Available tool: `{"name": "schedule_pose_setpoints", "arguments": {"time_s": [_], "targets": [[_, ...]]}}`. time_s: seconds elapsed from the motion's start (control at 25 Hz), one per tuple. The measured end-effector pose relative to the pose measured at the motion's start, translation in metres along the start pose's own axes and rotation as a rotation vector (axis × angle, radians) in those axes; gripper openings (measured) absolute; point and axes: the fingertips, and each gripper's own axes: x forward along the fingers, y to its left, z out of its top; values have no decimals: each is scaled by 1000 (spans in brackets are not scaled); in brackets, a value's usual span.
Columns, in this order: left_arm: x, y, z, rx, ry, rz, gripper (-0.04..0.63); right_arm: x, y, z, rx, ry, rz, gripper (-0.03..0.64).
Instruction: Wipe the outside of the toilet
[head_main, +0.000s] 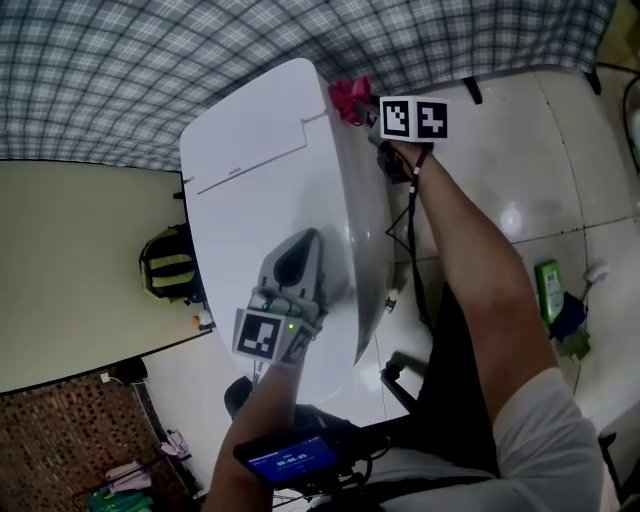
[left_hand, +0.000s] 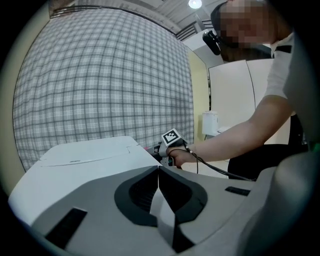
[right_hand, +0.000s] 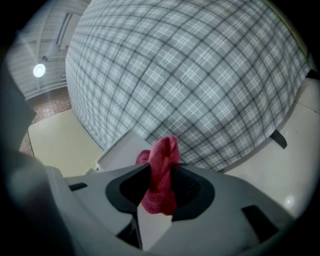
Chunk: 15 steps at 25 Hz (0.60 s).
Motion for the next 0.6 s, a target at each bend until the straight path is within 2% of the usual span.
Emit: {"name": "schedule_pose_setpoints", "arguments": {"time_s": [0.32, 0.6], "targets": [[10, -5, -9, 56, 95, 3, -18, -9, 10, -12, -44, 87, 54, 129], [14, -5, -14, 87, 141, 10, -18, -19, 15, -37, -79, 221, 94, 130]]}}
